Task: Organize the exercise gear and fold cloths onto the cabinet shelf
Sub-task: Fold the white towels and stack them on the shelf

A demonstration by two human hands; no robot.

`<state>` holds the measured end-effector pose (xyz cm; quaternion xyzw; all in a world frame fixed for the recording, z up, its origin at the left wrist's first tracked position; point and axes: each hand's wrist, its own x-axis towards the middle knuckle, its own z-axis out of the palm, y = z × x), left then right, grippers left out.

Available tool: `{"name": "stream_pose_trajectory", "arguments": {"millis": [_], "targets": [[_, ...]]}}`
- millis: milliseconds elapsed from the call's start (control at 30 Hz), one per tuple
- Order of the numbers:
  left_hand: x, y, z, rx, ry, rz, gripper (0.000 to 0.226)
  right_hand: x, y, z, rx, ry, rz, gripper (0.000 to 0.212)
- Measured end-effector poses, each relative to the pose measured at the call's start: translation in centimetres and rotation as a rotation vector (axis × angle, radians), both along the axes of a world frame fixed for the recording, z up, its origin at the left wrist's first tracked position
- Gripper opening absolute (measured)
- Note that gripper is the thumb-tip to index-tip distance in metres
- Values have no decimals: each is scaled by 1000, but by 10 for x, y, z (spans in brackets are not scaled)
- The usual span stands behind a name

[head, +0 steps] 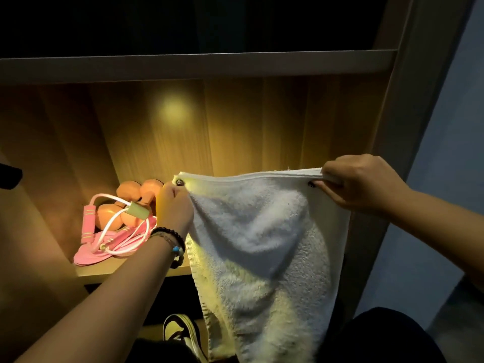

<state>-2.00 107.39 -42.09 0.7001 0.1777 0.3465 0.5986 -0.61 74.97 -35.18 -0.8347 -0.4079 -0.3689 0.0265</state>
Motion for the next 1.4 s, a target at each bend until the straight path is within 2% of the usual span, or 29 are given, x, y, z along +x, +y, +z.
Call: {"name": "stream_pose_trajectory", "arguments": {"millis": [67, 100, 167, 233, 300, 367, 433, 500, 567, 633, 700, 767, 800, 933, 1033, 1167, 1300, 1400], "targets": [[-4, -1, 1, -16, -31, -98, 25, -4, -5, -3, 6, -34, 46, 27], [-6, 3, 2, -90, -58, -144, 25, -4, -9, -3, 6, -48, 52, 30], [-10, 7, 3, -217, -98, -196, 23, -4, -15, -3, -17, -62, 22, 33], [-18, 3, 4, -244, -100, -240, 22, 0, -20, -9, -42, -52, -26, 34], [-27, -4, 3, -229, -122, -289, 20, 6, -23, -14, -71, 35, -146, 35], [-36, -13, 4, -223, -156, -371, 8, 9, -25, -19, -132, 186, -356, 39], [-45, -24, 7, -215, -203, -443, 14, 8, -23, -23, -200, 266, -467, 42], [-50, -37, 10, -157, -245, -490, 12, -1, -13, -28, -104, 383, -363, 48], [-54, -51, 11, -105, -262, -539, 12, -17, 7, -31, 127, 617, -117, 68], [-58, -61, 12, -108, -263, -608, 11, -30, 31, -34, 186, 736, 61, 76], [-59, -64, 12, -126, -269, -665, 19, -34, 52, -40, 234, 772, 176, 54], [-60, -63, 14, -147, -278, -659, 22, -35, 68, -43, 381, 813, 234, 25], [-60, -60, 13, -151, -284, -645, 24, -36, 74, -45, 435, 806, 241, 18], [-61, -42, 9, -114, -273, -605, 27, -33, 97, -55, 456, 585, 186, 20], [-60, -31, 0, -43, -284, -619, 22, -30, 106, -45, 433, 432, 155, 26], [-55, -25, -28, -8, -247, -648, 23, -22, 103, -20, 359, 323, 141, 31], [-50, -28, -59, -16, -119, -780, 25, -18, 92, 6, 277, 230, 149, 30], [-49, -36, -80, 106, 30, -882, 37, -15, 79, 19, 254, 209, 144, 23]]}}
